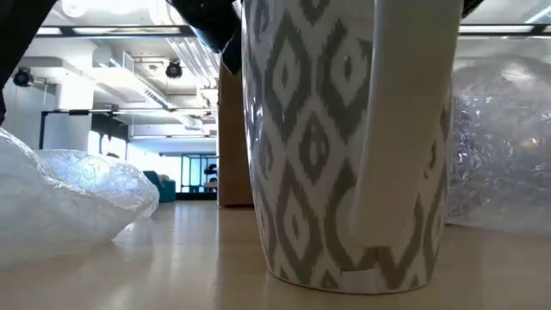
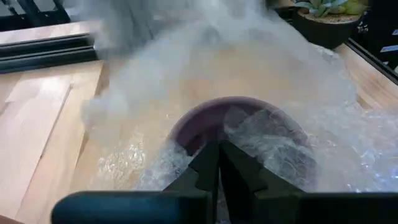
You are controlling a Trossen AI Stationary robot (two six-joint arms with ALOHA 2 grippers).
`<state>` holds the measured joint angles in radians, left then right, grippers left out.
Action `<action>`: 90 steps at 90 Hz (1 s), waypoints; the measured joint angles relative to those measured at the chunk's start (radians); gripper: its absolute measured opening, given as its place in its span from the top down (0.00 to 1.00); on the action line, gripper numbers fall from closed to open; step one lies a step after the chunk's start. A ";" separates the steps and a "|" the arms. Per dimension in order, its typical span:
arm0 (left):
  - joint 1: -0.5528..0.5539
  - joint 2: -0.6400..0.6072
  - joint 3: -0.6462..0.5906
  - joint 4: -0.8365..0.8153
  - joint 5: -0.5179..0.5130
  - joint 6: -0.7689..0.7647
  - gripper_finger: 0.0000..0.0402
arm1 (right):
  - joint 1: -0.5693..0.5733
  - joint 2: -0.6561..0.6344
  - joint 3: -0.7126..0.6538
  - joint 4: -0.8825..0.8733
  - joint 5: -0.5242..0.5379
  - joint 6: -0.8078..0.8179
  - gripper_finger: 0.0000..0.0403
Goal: Wrap mug
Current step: Wrap the purple mug using the right bubble wrap
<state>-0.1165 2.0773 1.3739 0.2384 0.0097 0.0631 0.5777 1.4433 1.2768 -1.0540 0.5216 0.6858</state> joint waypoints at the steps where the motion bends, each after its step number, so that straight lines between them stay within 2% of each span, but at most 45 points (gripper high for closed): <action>1: 0.000 0.000 0.000 0.000 0.000 0.000 1.00 | 0.001 0.000 0.005 -0.021 0.003 0.013 0.69; 20: 0.000 0.000 -0.001 0.000 0.000 0.000 1.00 | 0.046 -0.001 0.022 -0.379 -0.031 0.348 0.80; 34: 0.000 0.000 -0.001 0.004 0.000 0.001 1.00 | 0.115 0.000 -0.063 -0.387 -0.204 0.539 0.86; 42: 0.000 0.000 -0.002 0.007 0.000 0.002 1.00 | 0.141 -0.001 -0.129 -0.366 -0.371 0.622 0.86; 51: 0.000 -0.001 -0.002 0.008 0.001 0.002 1.00 | 0.158 0.000 -0.221 -0.306 -0.545 0.683 0.80; 58: 0.000 -0.002 -0.002 0.008 0.000 0.002 1.00 | 0.170 0.000 -0.304 -0.262 -0.616 0.702 0.72; 75: 0.000 -0.013 -0.003 -0.003 0.001 0.003 1.00 | 0.170 0.000 -0.479 -0.068 -0.635 0.683 0.52; 90: 0.000 -0.019 -0.004 -0.008 0.001 0.004 1.00 | 0.171 -0.001 -0.609 0.122 -0.654 0.646 0.42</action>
<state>-0.1165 2.0585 1.3701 0.2304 0.0105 0.0666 0.7483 1.4428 0.6674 -0.9325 -0.1322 1.3317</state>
